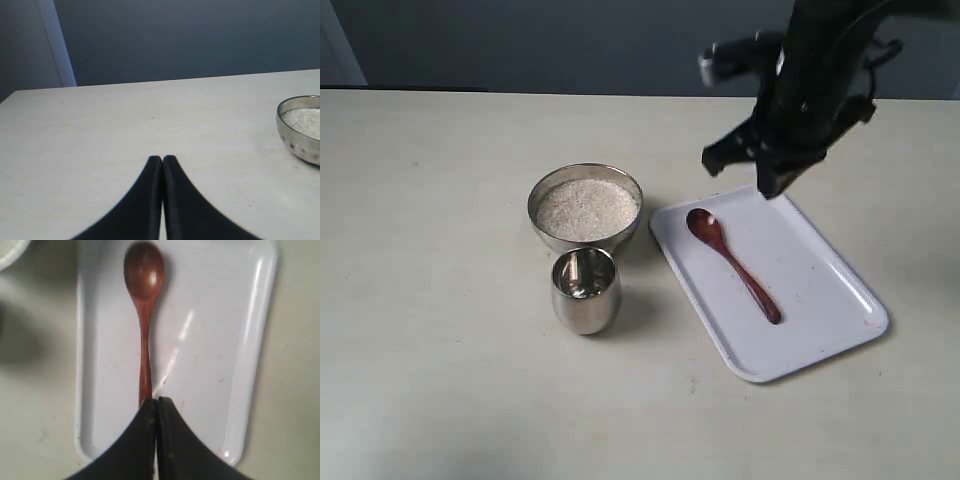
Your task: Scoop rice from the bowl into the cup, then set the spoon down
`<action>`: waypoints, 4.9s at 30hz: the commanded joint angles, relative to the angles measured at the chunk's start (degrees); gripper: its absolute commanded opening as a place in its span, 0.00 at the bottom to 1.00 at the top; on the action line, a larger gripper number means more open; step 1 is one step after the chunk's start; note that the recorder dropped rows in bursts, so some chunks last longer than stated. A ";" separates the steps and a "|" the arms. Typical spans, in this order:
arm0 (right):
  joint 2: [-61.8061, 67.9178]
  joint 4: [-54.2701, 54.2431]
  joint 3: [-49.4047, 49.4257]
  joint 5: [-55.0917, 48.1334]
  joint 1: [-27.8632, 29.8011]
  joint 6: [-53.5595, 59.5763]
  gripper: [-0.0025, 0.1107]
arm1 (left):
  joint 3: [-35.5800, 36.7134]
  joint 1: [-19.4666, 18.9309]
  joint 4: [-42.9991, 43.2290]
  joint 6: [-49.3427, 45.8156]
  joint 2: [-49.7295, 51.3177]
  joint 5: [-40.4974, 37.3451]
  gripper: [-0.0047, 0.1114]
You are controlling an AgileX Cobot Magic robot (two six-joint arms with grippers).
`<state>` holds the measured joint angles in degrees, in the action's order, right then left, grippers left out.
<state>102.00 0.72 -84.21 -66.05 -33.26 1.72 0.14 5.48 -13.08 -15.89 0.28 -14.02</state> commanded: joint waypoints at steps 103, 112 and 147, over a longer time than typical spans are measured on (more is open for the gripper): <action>-102.00 -7.48 84.21 48.39 38.47 0.19 0.02 | -0.14 0.40 0.10 0.32 -0.28 0.57 0.04; -102.00 -7.47 84.21 48.61 38.47 -0.07 0.02 | -0.14 0.40 0.10 0.32 -0.28 0.57 0.04; -102.00 -8.18 84.21 48.45 38.47 -0.20 0.02 | -0.14 0.40 0.10 0.32 -0.28 0.57 0.04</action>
<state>0.36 -7.54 -0.13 -18.31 5.04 1.54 0.14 5.48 -13.08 -15.79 0.28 -14.02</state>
